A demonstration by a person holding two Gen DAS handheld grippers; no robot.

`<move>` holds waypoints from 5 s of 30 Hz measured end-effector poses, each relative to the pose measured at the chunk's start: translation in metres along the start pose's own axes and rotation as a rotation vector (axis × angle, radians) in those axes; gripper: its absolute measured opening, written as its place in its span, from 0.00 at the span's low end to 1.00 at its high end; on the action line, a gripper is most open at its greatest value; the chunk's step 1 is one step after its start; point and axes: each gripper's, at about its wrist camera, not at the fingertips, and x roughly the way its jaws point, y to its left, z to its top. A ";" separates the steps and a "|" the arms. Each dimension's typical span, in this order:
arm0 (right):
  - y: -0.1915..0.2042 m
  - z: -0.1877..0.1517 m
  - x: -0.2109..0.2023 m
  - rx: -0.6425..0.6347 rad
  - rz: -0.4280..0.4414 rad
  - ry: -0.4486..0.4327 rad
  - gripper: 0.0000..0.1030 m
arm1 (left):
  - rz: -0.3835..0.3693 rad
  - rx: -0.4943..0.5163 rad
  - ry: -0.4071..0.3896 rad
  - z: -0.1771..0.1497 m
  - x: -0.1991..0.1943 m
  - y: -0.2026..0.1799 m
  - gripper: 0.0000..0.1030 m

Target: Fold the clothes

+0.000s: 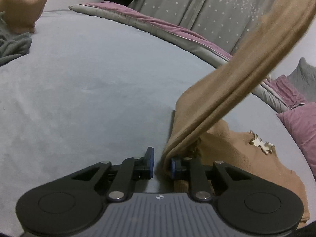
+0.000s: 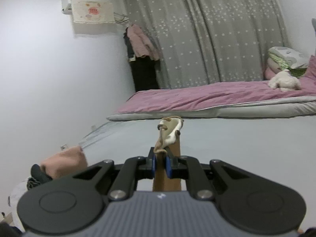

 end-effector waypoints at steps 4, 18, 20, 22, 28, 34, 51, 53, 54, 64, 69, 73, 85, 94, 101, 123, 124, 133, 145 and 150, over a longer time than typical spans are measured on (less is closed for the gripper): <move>-0.044 -0.007 -0.011 0.053 -0.015 -0.003 0.10 | -0.023 0.001 0.007 0.001 -0.004 0.002 0.25; -0.193 -0.087 -0.052 0.232 -0.045 0.042 0.10 | -0.100 0.145 0.076 0.008 -0.010 0.002 0.33; -0.209 -0.103 -0.055 0.255 -0.051 0.053 0.10 | -0.120 0.149 0.099 0.011 -0.011 0.004 0.33; -0.223 -0.121 -0.058 0.278 -0.053 0.060 0.10 | -0.140 0.150 0.122 0.013 -0.012 0.006 0.35; -0.258 -0.178 -0.066 0.318 -0.084 0.097 0.10 | -0.197 0.145 0.209 0.023 -0.019 0.012 0.37; -0.277 -0.230 -0.074 0.344 -0.124 0.158 0.16 | -0.223 0.138 0.232 0.032 -0.031 0.017 0.32; -0.286 -0.247 -0.063 0.386 -0.194 0.181 0.19 | -0.352 0.121 0.059 0.009 -0.027 -0.005 0.11; -0.279 -0.246 -0.057 0.343 -0.231 0.189 0.10 | -0.343 0.127 0.067 0.006 -0.022 -0.005 0.08; -0.271 -0.244 -0.059 0.295 -0.247 0.166 0.10 | -0.340 0.128 0.069 0.005 -0.020 -0.005 0.08; -0.244 -0.251 -0.050 0.117 -0.373 0.171 0.12 | -0.333 0.118 0.103 -0.005 -0.007 -0.003 0.05; -0.217 -0.241 -0.054 0.007 -0.429 0.151 0.43 | -0.336 0.125 0.069 0.001 -0.017 -0.010 0.05; -0.196 -0.238 -0.050 -0.040 -0.404 0.137 0.47 | -0.331 0.152 0.016 0.003 -0.023 -0.018 0.06; -0.165 -0.256 -0.016 -0.085 -0.356 0.239 0.56 | -0.278 0.240 0.045 -0.007 -0.014 -0.030 0.18; -0.187 -0.259 -0.073 0.055 -0.359 0.195 0.58 | -0.272 0.266 0.037 -0.008 -0.026 -0.043 0.36; -0.184 -0.268 -0.116 0.141 -0.375 0.194 0.75 | -0.245 0.311 0.036 -0.012 -0.051 -0.057 0.45; -0.132 -0.304 -0.220 0.174 -0.396 0.290 0.98 | -0.020 0.555 0.209 -0.081 -0.117 -0.080 0.75; -0.130 -0.306 -0.225 0.178 -0.393 0.294 0.99 | -0.014 0.560 0.218 -0.083 -0.121 -0.079 0.76; -0.125 -0.327 -0.249 0.220 -0.399 0.332 0.99 | 0.014 0.592 0.250 -0.097 -0.158 -0.060 0.82; -0.129 -0.348 -0.261 0.259 -0.460 0.431 1.00 | 0.060 0.601 0.269 -0.115 -0.185 -0.023 0.83; -0.124 -0.353 -0.260 0.210 -0.472 0.464 1.00 | 0.075 0.630 0.271 -0.118 -0.188 -0.014 0.86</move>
